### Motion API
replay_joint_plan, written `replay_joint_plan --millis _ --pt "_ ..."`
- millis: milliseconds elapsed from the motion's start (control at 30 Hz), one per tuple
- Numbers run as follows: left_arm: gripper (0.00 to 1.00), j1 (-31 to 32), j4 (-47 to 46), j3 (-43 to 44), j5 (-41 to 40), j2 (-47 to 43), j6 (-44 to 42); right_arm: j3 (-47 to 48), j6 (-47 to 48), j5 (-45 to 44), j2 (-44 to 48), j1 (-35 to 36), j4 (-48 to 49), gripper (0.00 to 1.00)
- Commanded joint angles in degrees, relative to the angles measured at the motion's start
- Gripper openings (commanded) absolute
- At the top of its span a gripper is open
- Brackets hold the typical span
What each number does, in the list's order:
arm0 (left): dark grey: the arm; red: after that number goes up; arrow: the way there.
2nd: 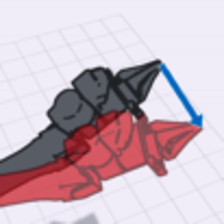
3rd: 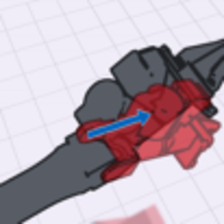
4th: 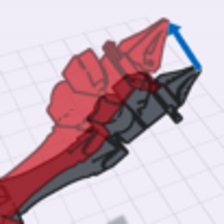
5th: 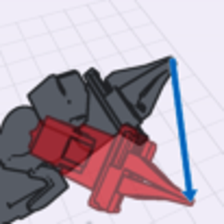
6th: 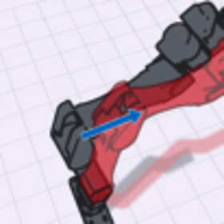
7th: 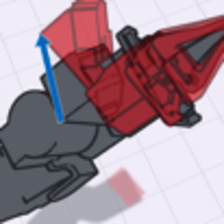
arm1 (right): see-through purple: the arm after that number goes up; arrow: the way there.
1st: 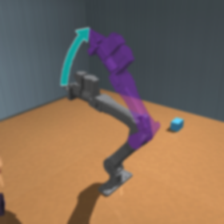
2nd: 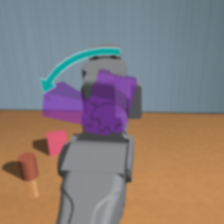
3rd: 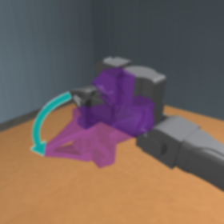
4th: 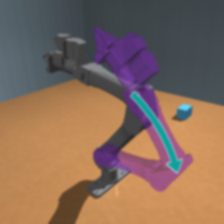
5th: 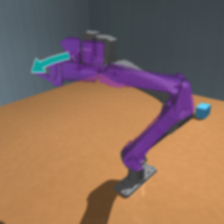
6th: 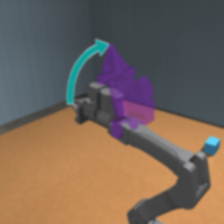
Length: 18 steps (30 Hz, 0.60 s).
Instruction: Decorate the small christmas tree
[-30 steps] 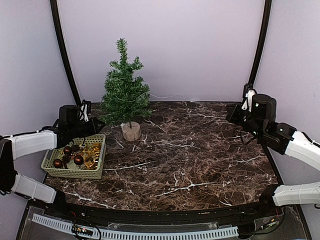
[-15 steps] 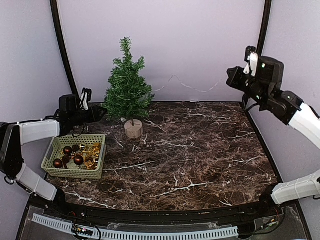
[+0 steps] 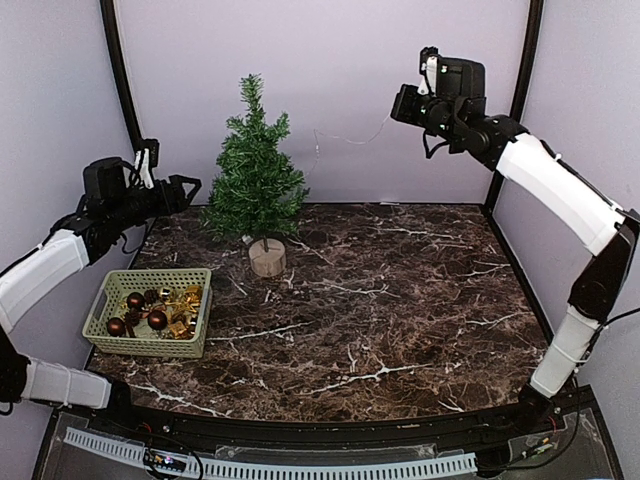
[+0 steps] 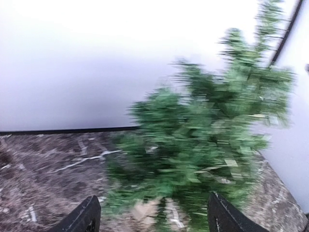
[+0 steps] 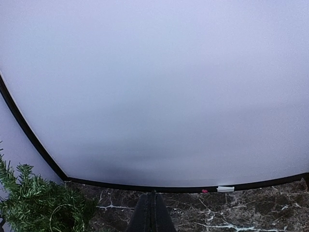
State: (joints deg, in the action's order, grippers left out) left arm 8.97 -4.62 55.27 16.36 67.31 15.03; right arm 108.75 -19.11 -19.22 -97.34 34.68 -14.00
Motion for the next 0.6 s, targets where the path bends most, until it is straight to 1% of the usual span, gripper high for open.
replay_joint_plan --millis 0,67,267,367,433,467,500,533,567 --pt "0.79 6.37 1.73 -0.15 4.73 -3.35 0.47 5.0 -1.21 3.47 -1.37 -0.52 1.97 0.0" --pt "0.8 8.79 2.91 -0.7 4.62 -2.89 0.15 4.88 -1.36 4.45 -1.7 -0.49 2.33 0.0" --pt "0.8 11.12 8.51 0.47 0.37 1.94 -0.59 1.52 -1.35 5.29 0.18 -0.53 3.56 0.0" --pt "0.8 11.57 7.23 0.28 1.42 3.73 -0.68 -0.52 -1.45 5.51 1.36 -0.49 4.51 0.0" --pt "0.68 11.81 5.97 0.28 3.14 4.92 -0.86 -1.25 -1.54 5.51 1.75 -0.51 4.66 0.0" --pt "0.59 11.88 5.64 0.63 3.5 5.37 -1.05 -1.52 -1.55 5.51 1.92 -0.51 4.78 0.0" --pt "0.55 11.99 5.62 0.94 4.01 6.23 -1.09 -1.75 -1.54 5.53 2.01 -0.49 4.96 0.0" --pt "0.45 12.06 5.51 1.24 4.28 6.6 -1.13 -1.96 -1.61 5.59 2.03 -0.53 4.97 0.0" --pt "0.4 12.19 5.29 1.33 5.02 7.04 -1.05 -2.02 -1.64 5.6 2.06 -0.57 5.07 0.0"
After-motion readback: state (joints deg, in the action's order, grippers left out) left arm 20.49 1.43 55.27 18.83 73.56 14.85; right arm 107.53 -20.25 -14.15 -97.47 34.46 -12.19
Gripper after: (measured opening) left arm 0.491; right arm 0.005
